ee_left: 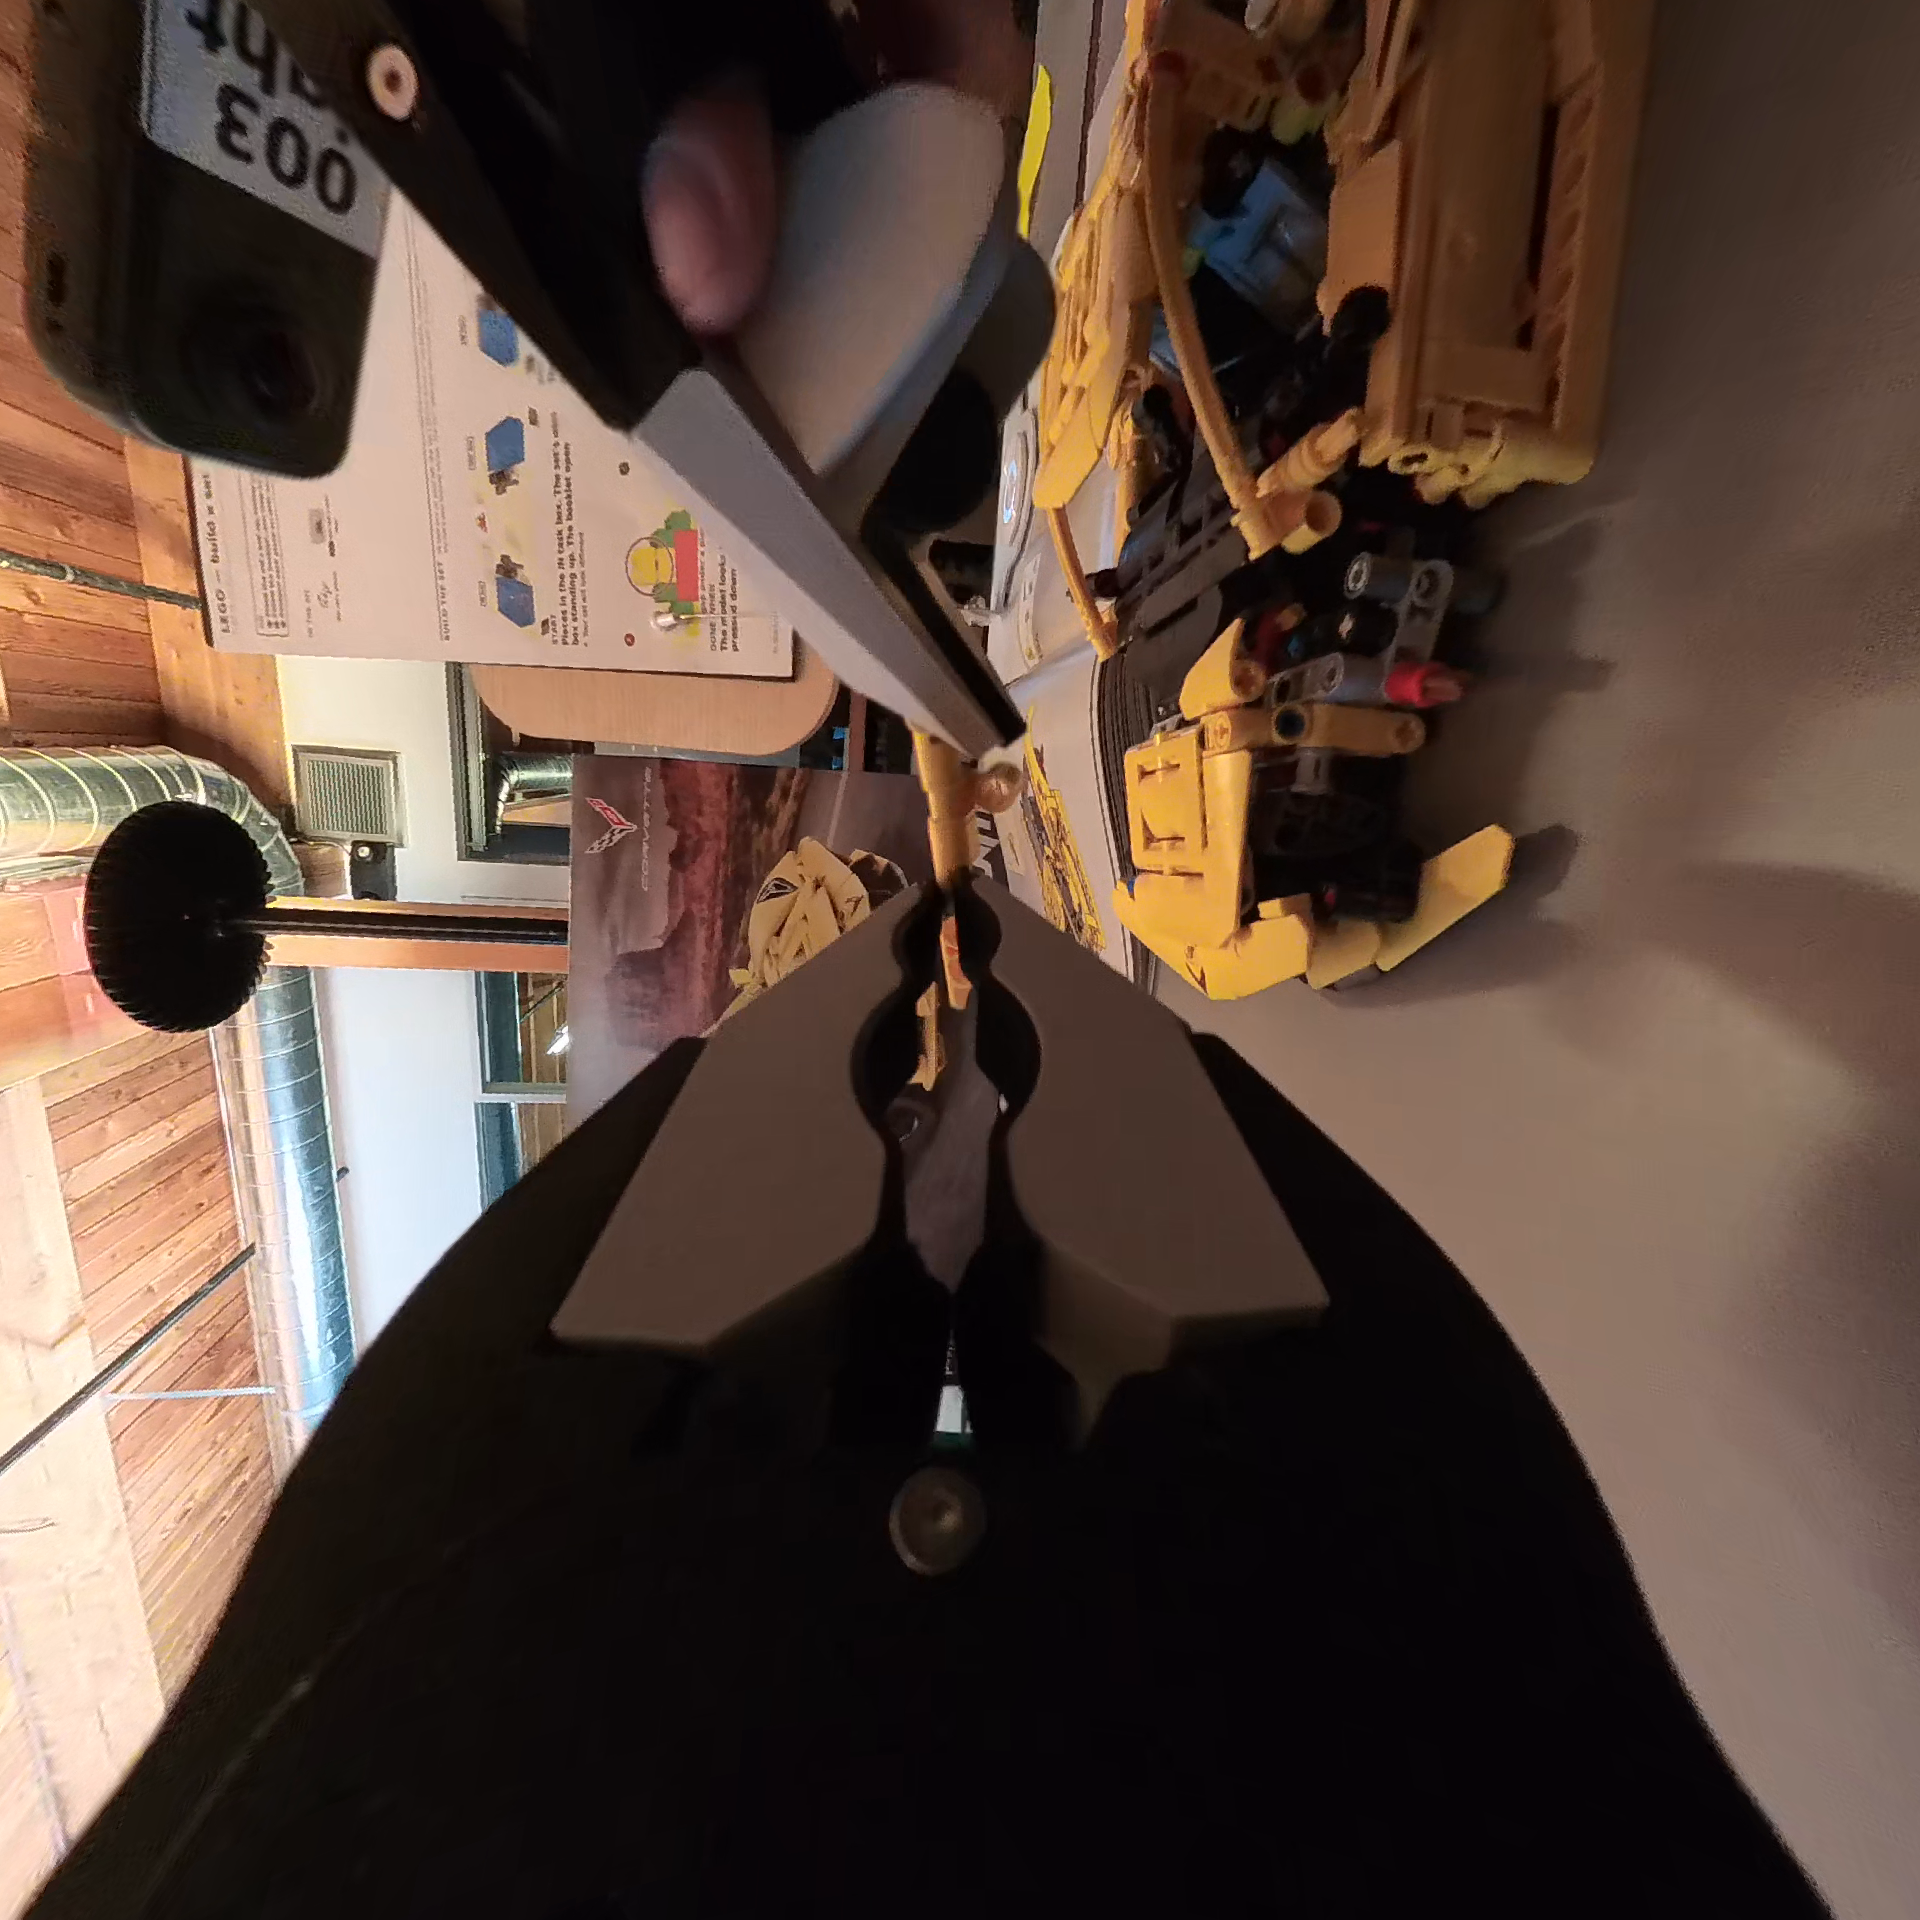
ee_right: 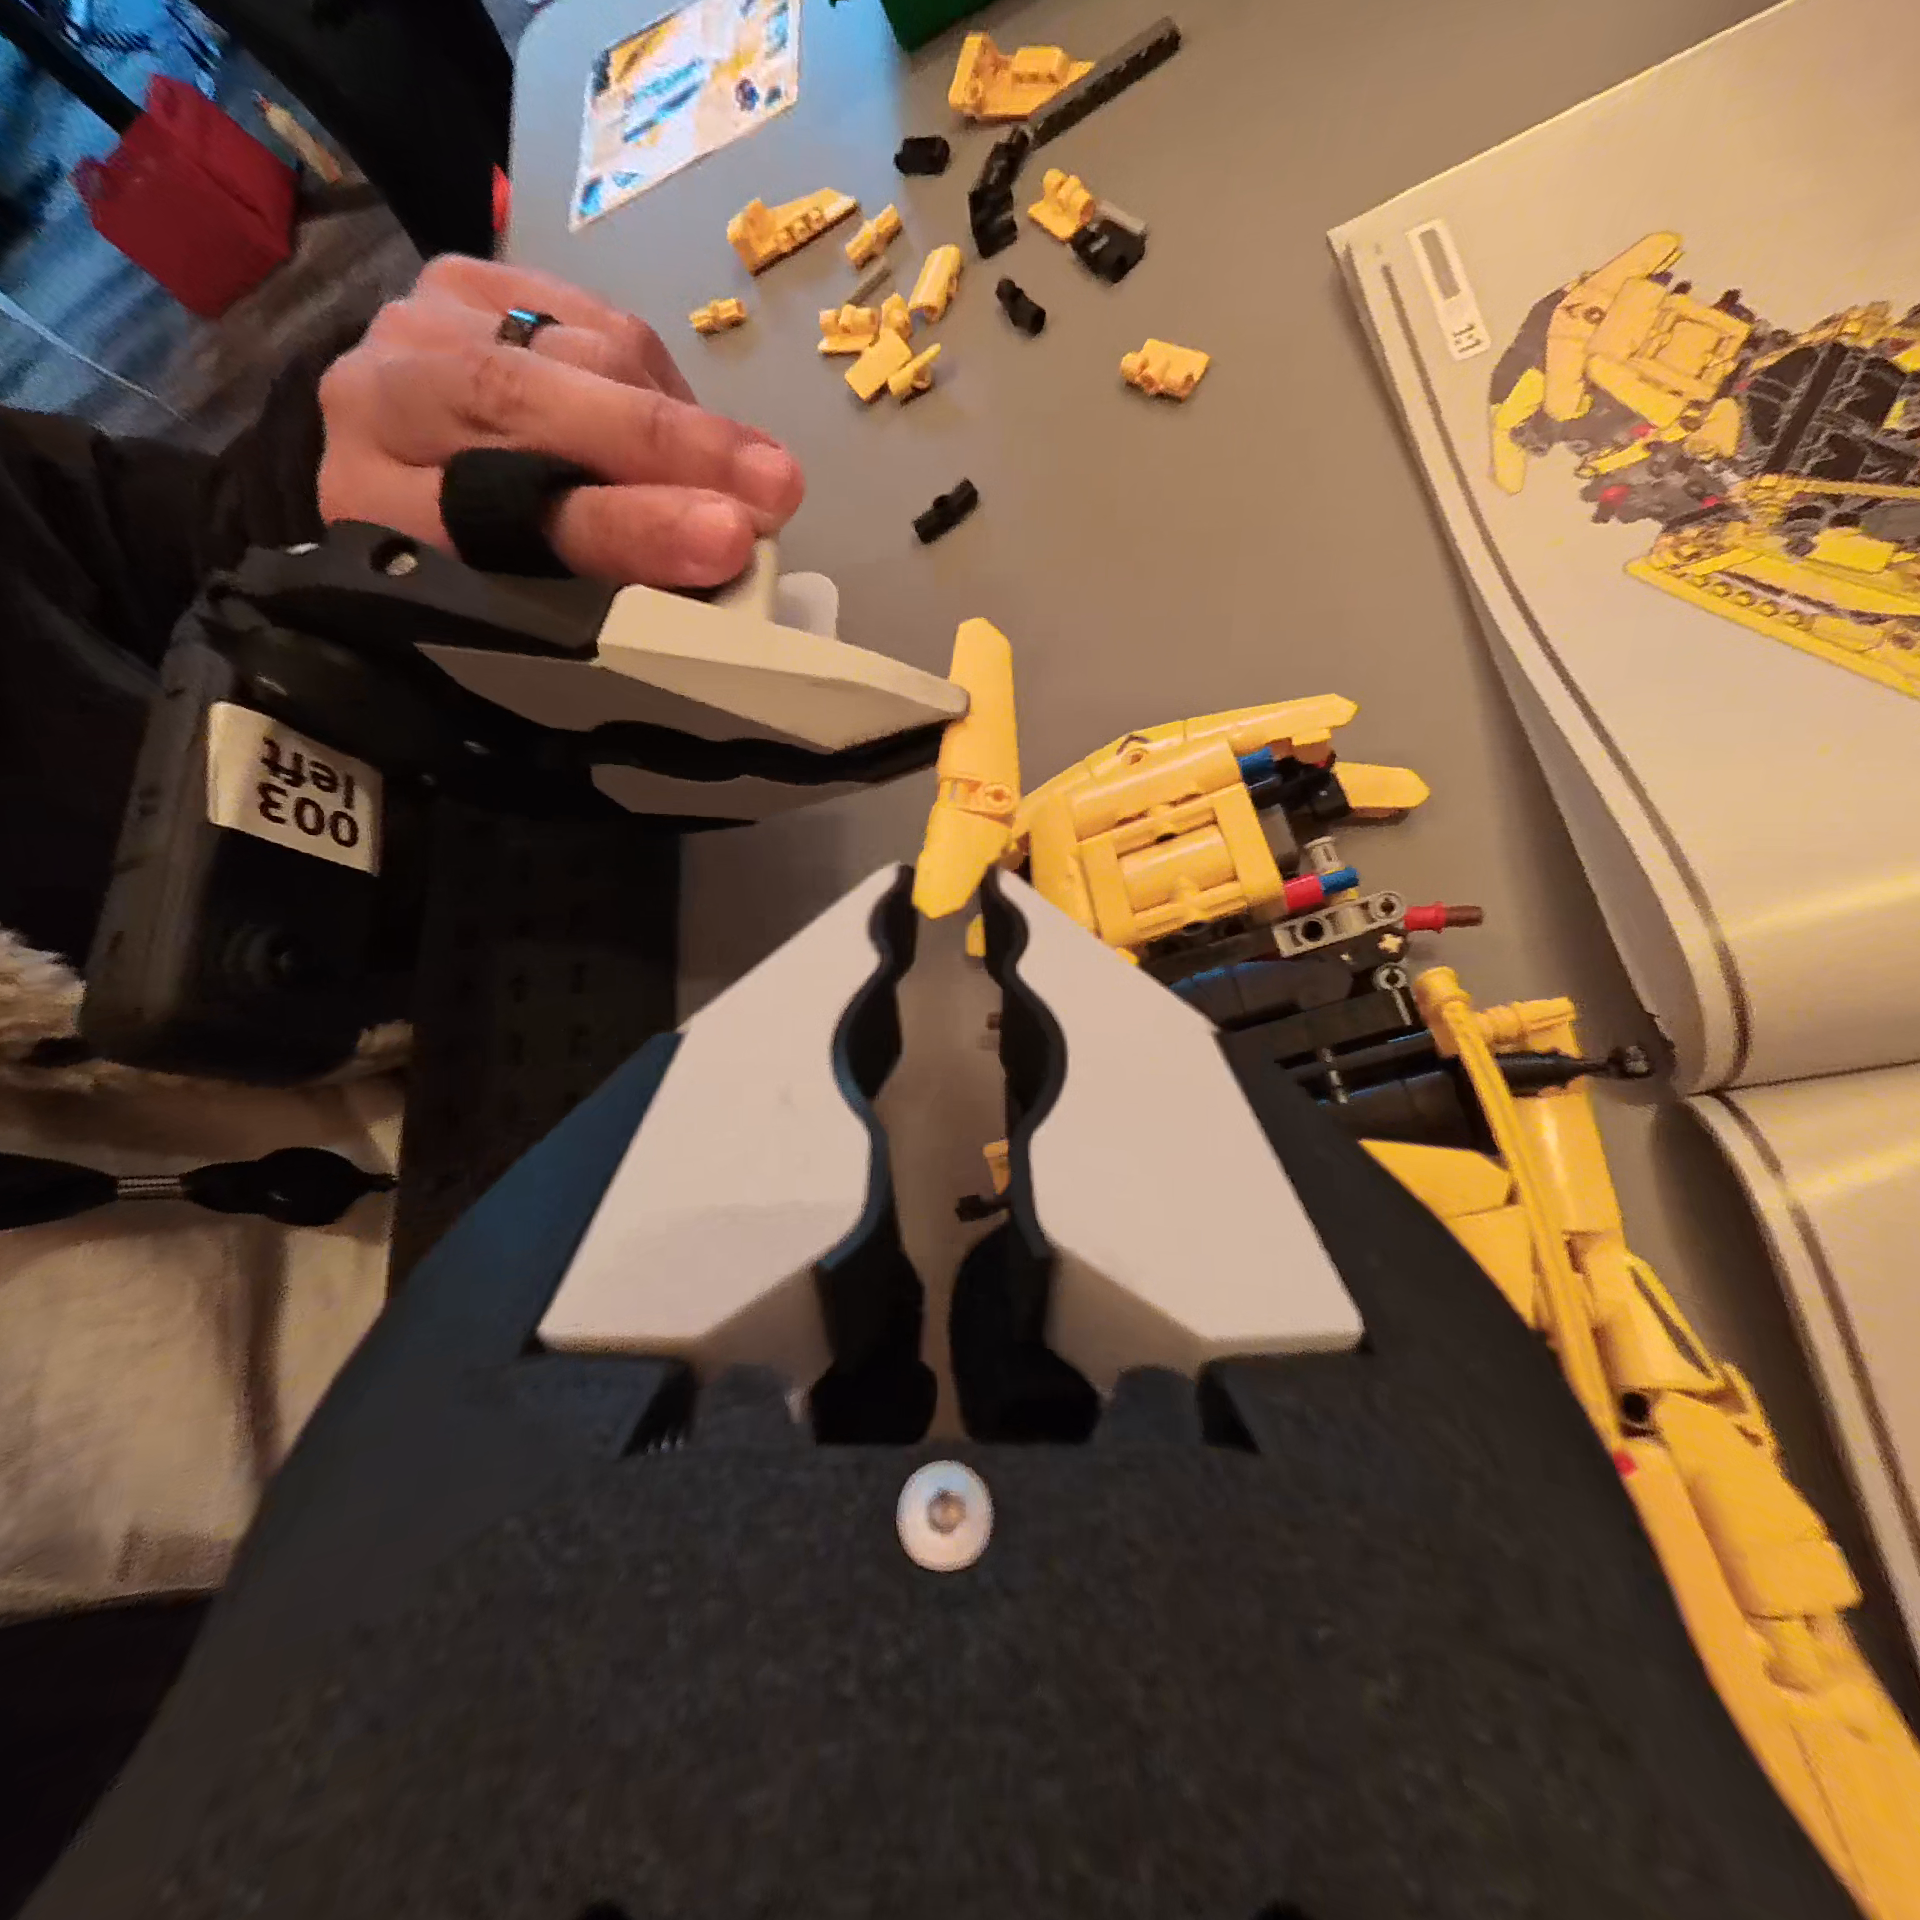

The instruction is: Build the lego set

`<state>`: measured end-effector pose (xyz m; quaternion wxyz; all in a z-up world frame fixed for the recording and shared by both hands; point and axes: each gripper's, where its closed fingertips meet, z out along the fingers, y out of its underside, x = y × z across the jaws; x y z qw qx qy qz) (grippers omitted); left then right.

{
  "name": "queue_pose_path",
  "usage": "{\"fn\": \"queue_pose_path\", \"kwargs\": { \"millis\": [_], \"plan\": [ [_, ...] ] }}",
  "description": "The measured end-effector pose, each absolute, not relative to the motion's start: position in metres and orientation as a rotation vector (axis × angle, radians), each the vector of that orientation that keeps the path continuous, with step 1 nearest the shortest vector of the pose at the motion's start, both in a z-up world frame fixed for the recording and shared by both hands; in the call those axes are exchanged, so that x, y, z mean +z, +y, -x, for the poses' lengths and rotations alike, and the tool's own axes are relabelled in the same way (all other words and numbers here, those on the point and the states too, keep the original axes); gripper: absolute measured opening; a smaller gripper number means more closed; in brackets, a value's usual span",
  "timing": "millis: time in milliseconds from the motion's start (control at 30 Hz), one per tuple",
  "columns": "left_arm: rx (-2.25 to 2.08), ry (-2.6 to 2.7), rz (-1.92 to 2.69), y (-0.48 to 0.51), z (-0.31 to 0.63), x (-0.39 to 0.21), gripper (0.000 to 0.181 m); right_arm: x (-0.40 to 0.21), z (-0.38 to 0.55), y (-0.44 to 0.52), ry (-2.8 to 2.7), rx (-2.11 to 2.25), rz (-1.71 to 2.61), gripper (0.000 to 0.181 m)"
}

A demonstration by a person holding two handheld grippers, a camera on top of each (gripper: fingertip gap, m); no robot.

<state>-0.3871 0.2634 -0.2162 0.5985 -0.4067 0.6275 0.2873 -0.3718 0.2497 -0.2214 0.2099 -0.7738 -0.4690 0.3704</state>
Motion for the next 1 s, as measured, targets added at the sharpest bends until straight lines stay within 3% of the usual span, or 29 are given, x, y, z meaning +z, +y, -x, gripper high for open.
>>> {"fn": "queue_pose_path", "kwargs": {
  "millis": [167, 400, 600, 833, 1000],
  "plan": [
    [0.465, 1.369, 1.128, 0.265, 0.389, -0.216, 0.004, -0.224, 0.371, 0.257, -1.313, 1.056, 2.196, 0.009],
    [-0.479, 1.026, 1.638, 0.277, 0.403, -0.214, 0.013, -0.228, 0.365, 0.272, -1.32, 1.057, 2.25, 0.009],
    [-1.176, 0.744, 1.76, 0.285, 0.416, -0.201, 0.016, -0.225, 0.365, 0.284, -1.331, 1.081, 2.228, 0.009],
    [-1.38, 0.749, 1.903, 0.319, 0.407, -0.21, 0.025, -0.257, 0.344, 0.326, -1.768, 0.343, 1.998, 0.009],
    [-1.256, 0.969, 1.972, 0.323, 0.395, -0.238, 0.025, -0.259, 0.349, 0.324, -1.793, 0.475, 1.977, 0.009]
  ]
}}
